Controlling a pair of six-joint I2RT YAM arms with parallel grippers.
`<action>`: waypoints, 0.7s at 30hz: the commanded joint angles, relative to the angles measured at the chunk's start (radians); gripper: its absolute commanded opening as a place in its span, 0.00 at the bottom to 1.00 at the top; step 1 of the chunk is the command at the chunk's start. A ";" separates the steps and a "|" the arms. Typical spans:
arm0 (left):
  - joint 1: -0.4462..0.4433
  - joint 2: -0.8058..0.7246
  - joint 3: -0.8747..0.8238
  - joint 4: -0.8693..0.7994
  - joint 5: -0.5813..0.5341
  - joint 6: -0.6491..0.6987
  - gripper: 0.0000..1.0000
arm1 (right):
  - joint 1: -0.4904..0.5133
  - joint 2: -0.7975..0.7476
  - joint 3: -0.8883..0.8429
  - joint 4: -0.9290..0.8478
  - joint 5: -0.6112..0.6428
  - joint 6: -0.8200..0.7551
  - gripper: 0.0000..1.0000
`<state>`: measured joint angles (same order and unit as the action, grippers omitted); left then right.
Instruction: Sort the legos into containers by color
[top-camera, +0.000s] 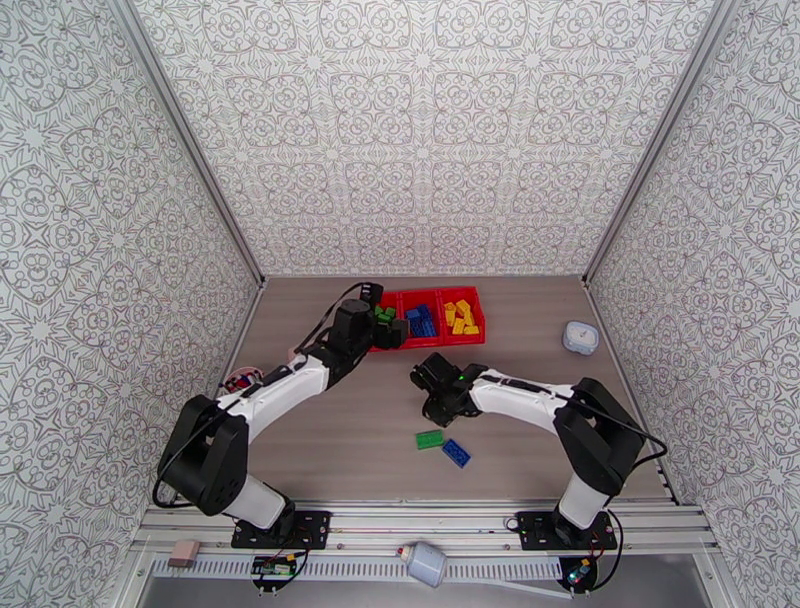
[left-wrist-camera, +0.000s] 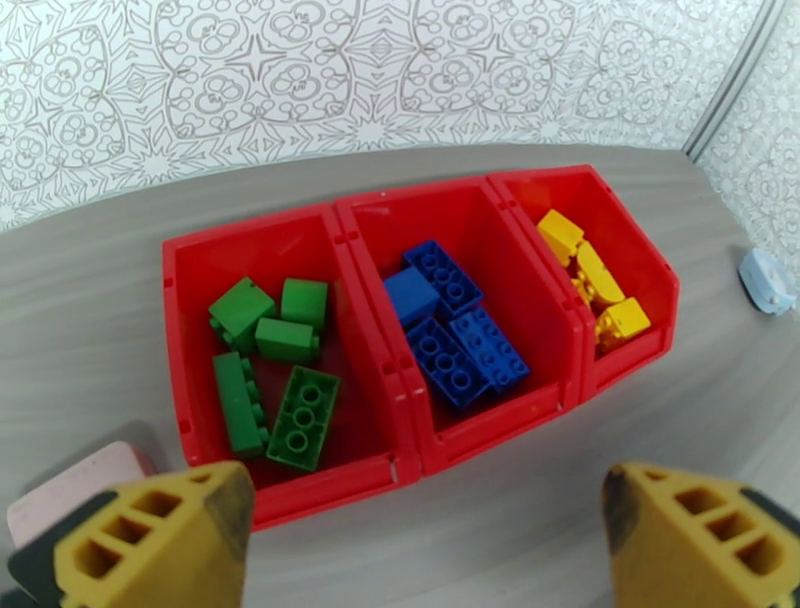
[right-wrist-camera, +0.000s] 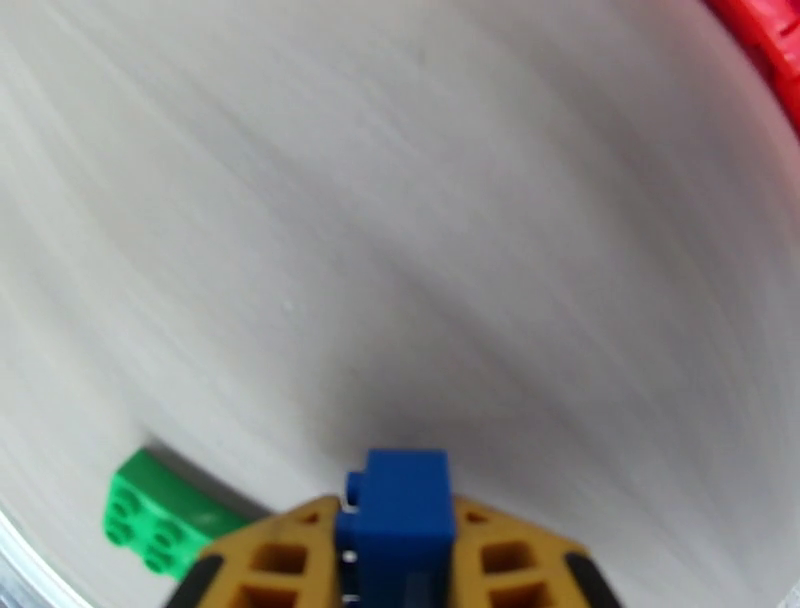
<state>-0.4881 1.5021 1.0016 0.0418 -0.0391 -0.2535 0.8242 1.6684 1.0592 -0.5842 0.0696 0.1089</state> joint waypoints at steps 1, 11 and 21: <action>-0.011 -0.069 -0.047 0.038 0.051 0.048 0.97 | 0.006 -0.089 -0.031 0.093 0.045 0.065 0.19; -0.065 -0.237 -0.251 0.104 0.105 0.129 1.00 | -0.061 -0.208 -0.041 0.319 0.080 0.116 0.16; -0.168 -0.385 -0.452 0.138 0.130 0.262 1.00 | -0.189 -0.029 0.137 0.398 -0.002 0.113 0.16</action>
<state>-0.6361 1.1545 0.5915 0.1337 0.0429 -0.0643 0.6556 1.5848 1.1282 -0.2314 0.0982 0.2138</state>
